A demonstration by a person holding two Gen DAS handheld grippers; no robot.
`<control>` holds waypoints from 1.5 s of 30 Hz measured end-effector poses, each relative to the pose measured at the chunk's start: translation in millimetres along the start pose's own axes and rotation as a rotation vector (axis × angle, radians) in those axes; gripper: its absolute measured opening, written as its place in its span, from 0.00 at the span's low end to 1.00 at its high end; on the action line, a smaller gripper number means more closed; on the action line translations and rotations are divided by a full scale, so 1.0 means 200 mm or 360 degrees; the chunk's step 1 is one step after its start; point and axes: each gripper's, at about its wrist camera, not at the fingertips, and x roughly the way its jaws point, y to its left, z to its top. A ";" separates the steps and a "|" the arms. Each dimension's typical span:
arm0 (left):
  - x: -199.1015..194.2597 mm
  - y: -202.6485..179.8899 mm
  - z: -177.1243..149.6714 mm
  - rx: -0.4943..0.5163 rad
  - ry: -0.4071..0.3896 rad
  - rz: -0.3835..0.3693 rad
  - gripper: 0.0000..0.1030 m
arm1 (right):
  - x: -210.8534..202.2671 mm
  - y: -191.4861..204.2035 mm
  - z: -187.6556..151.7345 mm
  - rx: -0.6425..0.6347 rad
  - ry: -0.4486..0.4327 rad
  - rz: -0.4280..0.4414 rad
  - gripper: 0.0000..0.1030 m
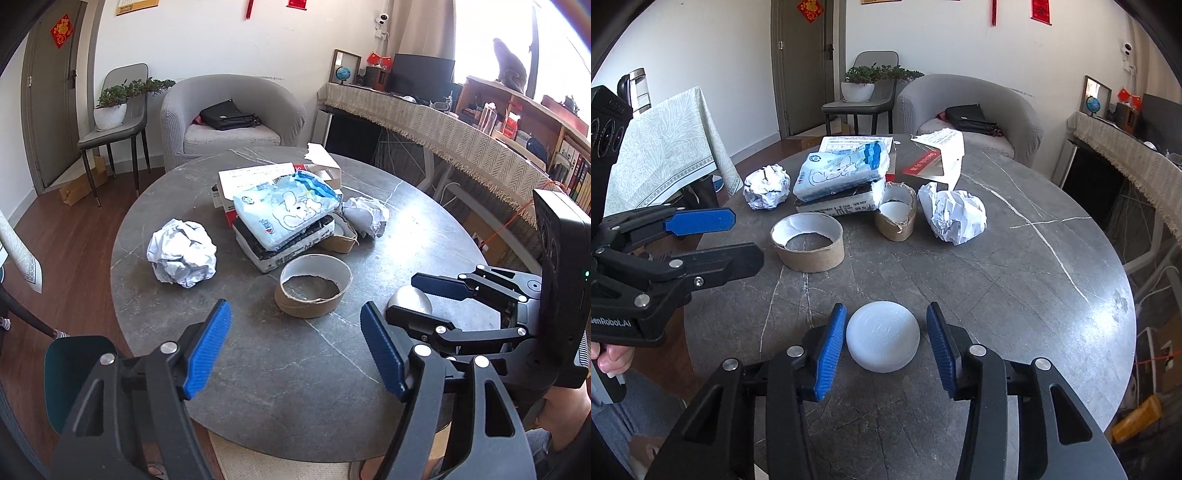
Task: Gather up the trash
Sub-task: 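Grasp the white round lid with the right gripper while the left gripper grasps the brown tape roll, then carry the lid and tape roll over the green bin with both grippers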
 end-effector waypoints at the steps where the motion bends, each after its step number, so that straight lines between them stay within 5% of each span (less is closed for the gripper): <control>1: 0.01 -0.01 0.01 0.0005 0.0001 -0.0001 0.74 | 0.00 0.00 0.00 -0.0001 0.0001 -0.0003 0.38; 16: 0.22 -0.10 0.09 -0.0010 0.0060 0.0012 0.71 | -0.04 -0.21 0.04 0.0147 -0.0059 0.0015 0.38; 25: 0.28 -0.08 0.11 -0.0039 0.0081 0.0067 0.56 | -0.03 -0.23 0.07 0.0169 -0.0082 0.0053 0.38; 35: 0.09 0.01 0.12 -0.0058 -0.0007 0.0015 0.55 | -0.04 -0.11 0.14 0.0163 -0.0125 0.0112 0.38; 45: -0.14 0.33 0.13 -0.0114 -0.0114 0.0155 0.55 | 0.01 0.17 0.28 0.0062 -0.0182 0.0186 0.38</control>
